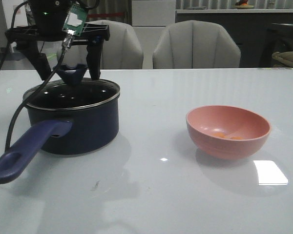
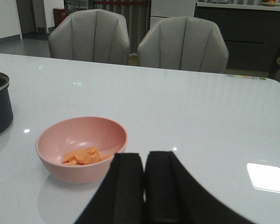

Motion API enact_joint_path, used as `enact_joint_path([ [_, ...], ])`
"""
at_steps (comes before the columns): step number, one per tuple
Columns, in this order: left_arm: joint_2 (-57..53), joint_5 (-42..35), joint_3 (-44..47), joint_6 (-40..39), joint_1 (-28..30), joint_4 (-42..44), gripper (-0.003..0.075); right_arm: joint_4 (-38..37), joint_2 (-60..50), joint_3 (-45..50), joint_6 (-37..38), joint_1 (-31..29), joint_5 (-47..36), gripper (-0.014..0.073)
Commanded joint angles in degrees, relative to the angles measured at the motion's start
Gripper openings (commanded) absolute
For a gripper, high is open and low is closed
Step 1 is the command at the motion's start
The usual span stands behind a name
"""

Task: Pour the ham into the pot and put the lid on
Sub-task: 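Lower the left gripper onto the purple lid knob and grasp it, then lift the glass lid off the saucepan with the left gripper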

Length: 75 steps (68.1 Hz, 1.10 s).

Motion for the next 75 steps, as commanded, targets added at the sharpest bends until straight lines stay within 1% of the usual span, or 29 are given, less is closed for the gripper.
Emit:
enact_joint_path([
  [1, -2.7, -2.0, -2.0, -0.7, 0.1, -0.4, 0.0633, -0.3, -1.2, -0.2, 0.0, 0.0, -5.1, 0.0161],
  [2, -2.5, -2.0, -2.0, -0.7, 0.1, -0.4, 0.0627, -0.3, -1.2, -0.2, 0.0, 0.0, -5.1, 0.0161],
  [8, -2.4, -2.4, -2.0, -0.7, 0.1, -0.4, 0.0533, -0.3, -1.2, -0.2, 0.0, 0.0, -5.1, 0.0161],
  [11, -2.4, -2.9, -2.0, -0.7, 0.1, -0.4, 0.0454, -0.3, -1.2, -0.2, 0.0, 0.0, -5.1, 0.0161],
  [12, -2.4, -2.9, -2.0, -0.7, 0.1, -0.4, 0.0454, -0.3, -1.2, -0.2, 0.0, 0.0, -5.1, 0.0161],
  [13, -2.4, -3.1, -2.0, -0.7, 0.1, -0.5, 0.0418, -0.3, -1.2, -0.2, 0.0, 0.0, -5.1, 0.0161],
  [15, -2.4, -3.2, -2.0, -0.7, 0.1, -0.6, 0.0388, -0.3, -1.2, -0.2, 0.0, 0.0, -5.1, 0.0161],
  [16, -2.4, -3.2, -2.0, -0.7, 0.1, -0.6, 0.0388, -0.3, -1.2, -0.2, 0.0, 0.0, -5.1, 0.0161],
  [17, -2.4, -3.2, -2.0, -0.7, 0.1, -0.7, 0.0363, -0.3, -1.2, -0.2, 0.0, 0.0, -5.1, 0.0161],
  [21, -2.4, -3.2, -2.0, -0.7, 0.1, -0.7, 0.0333, -0.3, -1.2, -0.2, 0.0, 0.0, -5.1, 0.0161],
  [50, -4.0, -2.9, -2.0, -0.5, 0.0, -0.7, 0.033, -0.3, -1.2, -0.2, 0.0, 0.0, -5.1, 0.0161],
  [63, -7.3, -1.4, -2.0, 1.6, 0.0, 0.3, 0.033, -0.3, -1.2, -0.2, 0.0, 0.0, -5.1, 0.0161],
  [75, -11.1, -0.3, -2.0, 5.4, 0.0, 1.9, 0.0329, -0.3, -1.2, -0.2, 0.0, 0.0, -5.1, 0.0161],
])
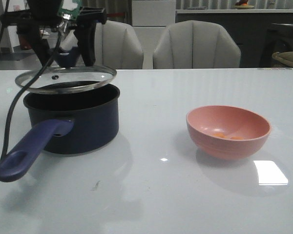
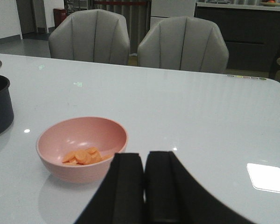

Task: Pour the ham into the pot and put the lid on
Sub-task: 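Lift the glass lid off the saucepan with the left gripper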

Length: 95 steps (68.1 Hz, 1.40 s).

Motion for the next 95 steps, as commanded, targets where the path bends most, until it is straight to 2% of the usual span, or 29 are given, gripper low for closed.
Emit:
enact_joint_path([
  [1, -6.5, -0.9, -1.9, 1.9, 0.1, 2.4, 0.0329, -0.3, -1.2, -0.2, 0.0, 0.0, -5.1, 0.0161],
  [13, -10.0, 4.0, -1.5, 4.1, 2.0, 10.8, 0.0329, -0.3, -1.2, -0.2, 0.0, 0.0, -5.1, 0.0161],
  [22, -12.7, 3.8, 1.6, 6.5, 6.7, 10.0, 0.0329, -0.3, -1.2, -0.2, 0.0, 0.0, -5.1, 0.0161],
  [41, -18.9, -9.5, 18.8, 16.3, 23.4, -2.2, 0.0329, -0.3, -1.2, -0.2, 0.0, 0.0, -5.1, 0.0161],
  [52, -19.0, -17.3, 28.6, 18.6, 29.1, -2.9, 0.0329, -0.3, -1.2, -0.2, 0.0, 0.0, -5.1, 0.0161],
  [66, -18.3, -27.0, 37.7, 19.2, 29.9, -3.5, 0.0329, -0.3, -1.2, -0.2, 0.0, 0.0, -5.1, 0.0161],
  [95, -11.2, -27.7, 38.7, 20.1, 29.1, -7.0, 0.0337, -0.3, -1.2, -0.2, 0.0, 0.0, -5.1, 0.0161],
])
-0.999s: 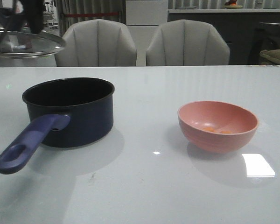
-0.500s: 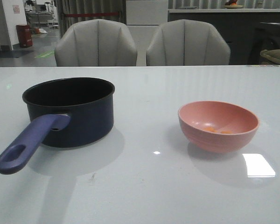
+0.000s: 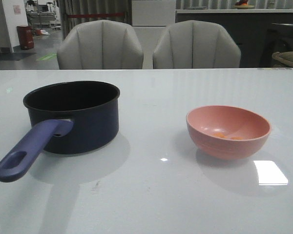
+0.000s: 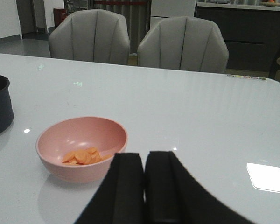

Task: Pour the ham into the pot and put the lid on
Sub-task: 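Lift the glass lid off the saucepan with the left gripper, then set the glass lid down beside the saucepan with the left gripper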

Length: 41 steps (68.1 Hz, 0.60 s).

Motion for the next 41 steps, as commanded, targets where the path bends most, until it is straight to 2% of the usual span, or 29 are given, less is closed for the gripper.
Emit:
enact_joint_path([
  [1, -0.9, -2.3, -1.4, 0.2, -0.7, -0.7, 0.0339, -0.3, -1.2, -0.2, 0.0, 0.0, -5.1, 0.0161],
  [9, 0.4, -2.3, -1.4, 0.2, -1.3, -0.7, 0.0404, -0.3, -1.2, -0.2, 0.0, 0.0, -5.1, 0.0161],
  [23, 0.9, -2.4, -1.6, 0.2, -2.6, -0.7, 0.0587, -0.3, -1.2, -0.2, 0.0, 0.0, -5.1, 0.0161],
  [41, 0.5, 1.6, -5.3, 0.3, -4.6, 1.9, 0.0602, -0.3, -1.2, -0.2, 0.0, 0.0, -5.1, 0.0161],
])
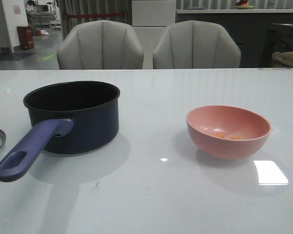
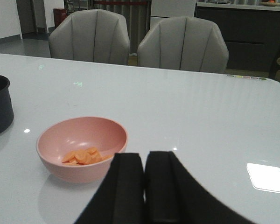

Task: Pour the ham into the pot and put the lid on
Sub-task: 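Set the glass lid down beside the saucepan with the left gripper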

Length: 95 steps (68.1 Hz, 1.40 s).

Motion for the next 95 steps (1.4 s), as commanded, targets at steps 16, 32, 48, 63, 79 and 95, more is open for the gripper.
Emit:
enact_joint_path([
  [16, -8.5, 1.5, -4.2, 0.2, -1.6, 1.6, 0.0602, -0.3, -1.2, -0.2, 0.0, 0.0, -5.1, 0.0161],
  [32, -20.2, -1.7, -1.2, 0.2, -3.2, 0.1, 0.0602, -0.3, -1.2, -0.2, 0.0, 0.0, -5.1, 0.0161],
  [48, -36.0, -6.1, 4.6, 0.2, -7.1, -1.7, 0.0578, -0.3, -1.1, -0.2, 0.0, 0.0, -5.1, 0.0161],
  [63, -48.1, -6.6, 10.9, 0.2, -10.2, -3.5, 0.0519, -0.3, -1.1, -0.2, 0.0, 0.0, -5.1, 0.0161],
  [79, -64.3, -8.7, 21.0, 0.2, -10.6, -4.2, 0.0471, -0.3, -1.1, -0.2, 0.0, 0.0, -5.1, 0.0161],
  [95, -81.6, -14.3, 30.2, 0.2, -11.3, -4.9, 0.0459, -0.3, -1.1, -0.2, 0.0, 0.0, -5.1, 0.0161],
])
